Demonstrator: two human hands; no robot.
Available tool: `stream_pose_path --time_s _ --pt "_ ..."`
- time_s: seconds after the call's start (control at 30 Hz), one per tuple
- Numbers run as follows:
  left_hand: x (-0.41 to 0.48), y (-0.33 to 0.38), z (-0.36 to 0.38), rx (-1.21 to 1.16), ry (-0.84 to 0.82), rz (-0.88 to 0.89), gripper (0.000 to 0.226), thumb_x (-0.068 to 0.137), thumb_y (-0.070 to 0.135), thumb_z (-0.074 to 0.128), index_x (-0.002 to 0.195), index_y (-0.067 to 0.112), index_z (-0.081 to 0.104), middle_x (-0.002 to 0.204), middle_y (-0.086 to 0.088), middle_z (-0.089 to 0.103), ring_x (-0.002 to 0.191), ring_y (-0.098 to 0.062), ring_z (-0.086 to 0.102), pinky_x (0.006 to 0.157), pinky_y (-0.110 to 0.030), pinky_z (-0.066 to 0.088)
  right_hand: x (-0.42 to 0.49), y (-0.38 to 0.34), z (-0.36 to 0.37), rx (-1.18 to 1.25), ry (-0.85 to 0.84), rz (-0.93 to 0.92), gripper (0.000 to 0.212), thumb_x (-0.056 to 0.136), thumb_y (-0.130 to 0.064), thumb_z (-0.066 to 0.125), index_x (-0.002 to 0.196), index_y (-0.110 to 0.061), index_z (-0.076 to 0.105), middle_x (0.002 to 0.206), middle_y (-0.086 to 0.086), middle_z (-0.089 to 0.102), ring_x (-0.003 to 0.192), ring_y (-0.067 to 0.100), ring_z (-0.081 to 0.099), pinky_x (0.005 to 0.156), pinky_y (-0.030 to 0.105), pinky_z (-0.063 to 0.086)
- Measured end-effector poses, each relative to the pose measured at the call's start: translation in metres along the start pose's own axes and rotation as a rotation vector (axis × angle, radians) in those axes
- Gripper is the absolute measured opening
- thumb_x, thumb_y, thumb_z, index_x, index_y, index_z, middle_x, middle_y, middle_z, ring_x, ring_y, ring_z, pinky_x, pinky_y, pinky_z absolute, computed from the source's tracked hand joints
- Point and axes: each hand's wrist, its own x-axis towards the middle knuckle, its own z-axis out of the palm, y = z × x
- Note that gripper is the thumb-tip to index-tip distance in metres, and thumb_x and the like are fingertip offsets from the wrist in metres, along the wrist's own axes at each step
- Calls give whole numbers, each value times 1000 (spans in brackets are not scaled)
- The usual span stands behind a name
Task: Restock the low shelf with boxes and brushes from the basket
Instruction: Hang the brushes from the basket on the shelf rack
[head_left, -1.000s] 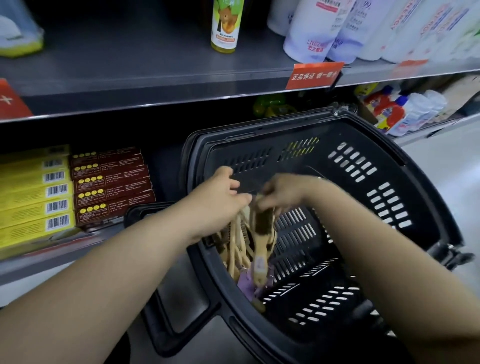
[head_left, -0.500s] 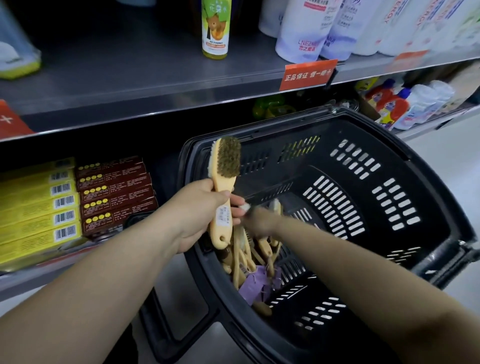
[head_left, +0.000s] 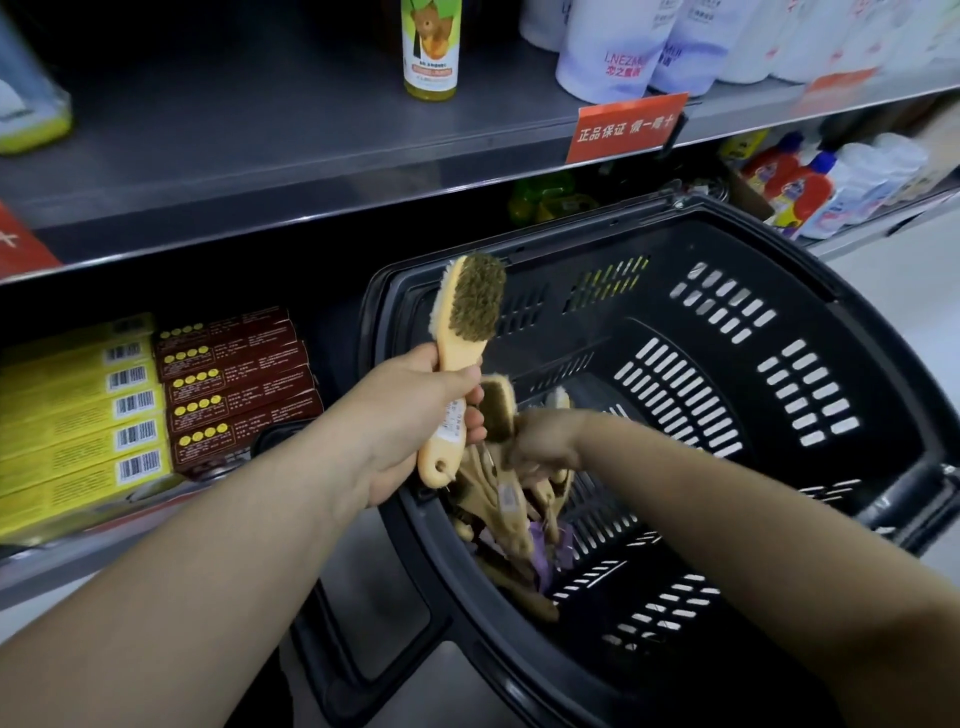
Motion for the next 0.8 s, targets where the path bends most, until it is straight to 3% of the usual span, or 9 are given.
stream_pose_path --time_s 0.17,0.27,0.37,0.47,0.5,0.57,0.63,0.73,0.8 --pt "3 2 6 -136 33 32 20 97 6 46 109 8 60 73 -2 56 60 -10 56 56 -21 54 -60 -25 -32 499 -36 -274 17 88 8 46 88 -7 55 76 7 61 70 16 63 70 28 55" --pt "8 -1 11 -89 101 87 22 98 8 44 116 9 56 86 -5 61 75 -15 61 71 -28 54 -77 -35 -32 713 -58 -374 12 92 -8 47 83 -7 55 68 5 58 60 15 61 68 31 55" --pt "10 -5 16 -69 100 83 27 100 12 42 125 14 52 106 -11 65 92 -24 65 80 -37 54 -81 -43 -19 706 -148 -438 22 95 -26 48 82 -13 61 76 4 61 67 16 60 68 29 51" --pt "14 -6 18 -80 95 106 34 101 15 39 134 19 46 117 -10 64 104 -25 63 92 -44 51 -77 -45 -6 527 -135 -561 15 96 -17 48 100 -17 62 95 4 64 88 18 59 91 35 47" --pt "16 -5 17 -81 100 121 36 101 15 37 137 21 44 121 -8 62 107 -24 62 96 -44 48 -77 -44 -4 498 -120 -594 14 95 -13 50 100 -17 62 92 2 64 87 17 57 88 31 46" --pt "18 -4 16 -65 83 146 37 102 15 36 137 22 44 124 -6 61 110 -22 61 100 -42 46 -81 -44 -6 488 -90 -631 13 92 -10 53 91 -17 63 75 -4 62 68 10 50 65 16 45" --pt "19 -3 16 -53 36 157 35 101 16 37 134 23 48 120 -7 64 105 -21 64 97 -40 49 -83 -42 -13 488 -49 -661 12 90 -8 56 85 -16 63 64 -7 59 55 3 44 50 11 40" --pt "15 -3 15 -57 -83 143 31 98 20 45 128 23 52 101 -9 72 83 -21 71 74 -35 59 -83 -41 -19 463 1 -703 9 90 -8 56 83 -11 61 61 -7 59 51 1 47 49 11 43" --pt "14 -2 12 -15 -143 127 38 88 17 57 125 23 52 98 -10 72 80 -25 72 67 -36 59 -82 -43 -22 474 -23 -714 11 92 -8 52 84 -9 60 66 -2 61 55 4 52 53 12 48"
